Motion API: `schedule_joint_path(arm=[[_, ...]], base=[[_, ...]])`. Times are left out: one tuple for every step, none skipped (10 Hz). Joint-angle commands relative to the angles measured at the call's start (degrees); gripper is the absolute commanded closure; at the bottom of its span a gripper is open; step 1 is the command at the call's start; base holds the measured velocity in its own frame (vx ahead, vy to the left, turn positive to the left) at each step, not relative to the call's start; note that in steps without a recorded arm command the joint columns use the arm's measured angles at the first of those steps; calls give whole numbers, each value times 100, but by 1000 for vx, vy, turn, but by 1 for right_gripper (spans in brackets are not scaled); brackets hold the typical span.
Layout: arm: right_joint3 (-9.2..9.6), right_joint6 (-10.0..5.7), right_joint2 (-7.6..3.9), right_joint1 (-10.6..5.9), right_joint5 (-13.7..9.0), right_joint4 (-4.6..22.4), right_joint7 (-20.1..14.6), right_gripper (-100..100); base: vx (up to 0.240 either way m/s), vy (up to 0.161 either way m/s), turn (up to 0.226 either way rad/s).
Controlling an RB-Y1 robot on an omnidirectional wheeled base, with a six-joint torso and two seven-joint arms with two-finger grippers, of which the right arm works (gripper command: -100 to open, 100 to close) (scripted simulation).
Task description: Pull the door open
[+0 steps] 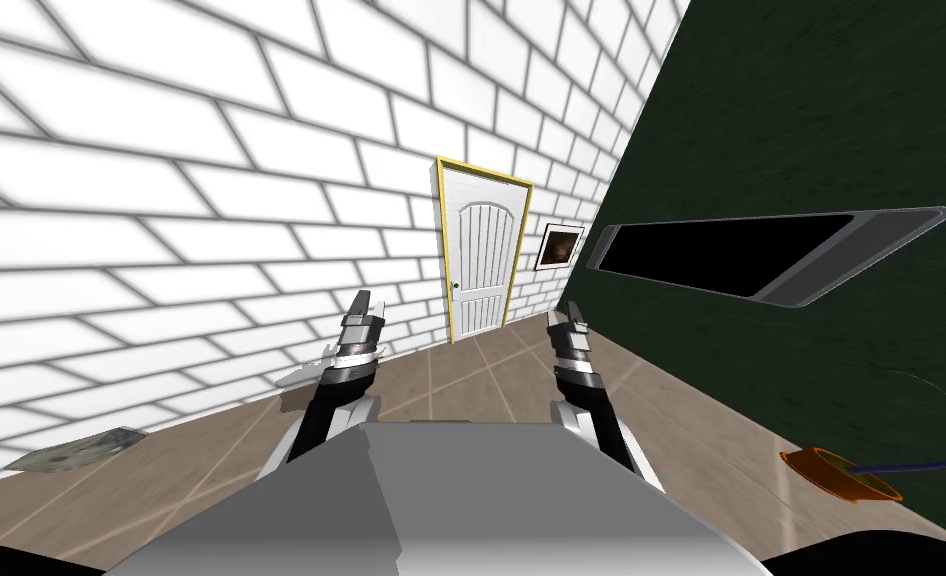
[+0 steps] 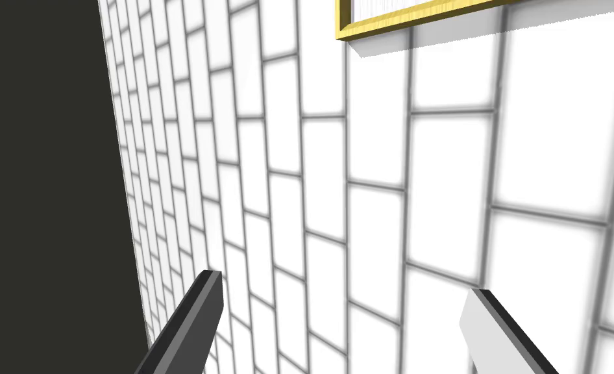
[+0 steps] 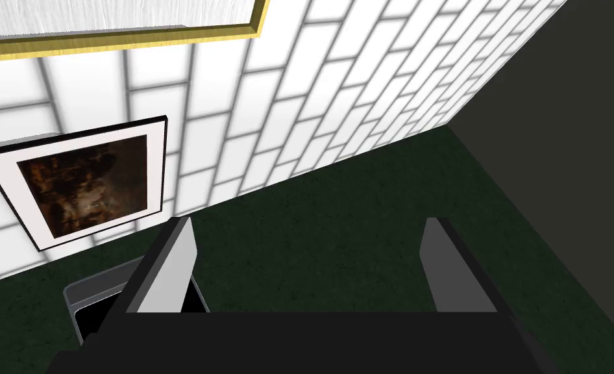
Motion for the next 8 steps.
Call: schedule_joint_path(arm=[[19,6,-46,-100,5,177,204,-100],[26,8,-62,-139,7,247,284,-100],[41,13,-95,-220,10,389,449,-100],[52,17,-115,-276,13,490,564,-100],[62,20,-136,-333,16,590,680,-100],[73,23,-156,-389,19,690,796,-100],[85,27,-177,-453,22,803,925,-100],[98,32,-199,-524,25,929,1071,-100]], base=[[80,-62,70],[92,29,17],[92,63,23],[84,64,36],[92,47,27],[83,29,26],[83,22,38],[94,15,39]])
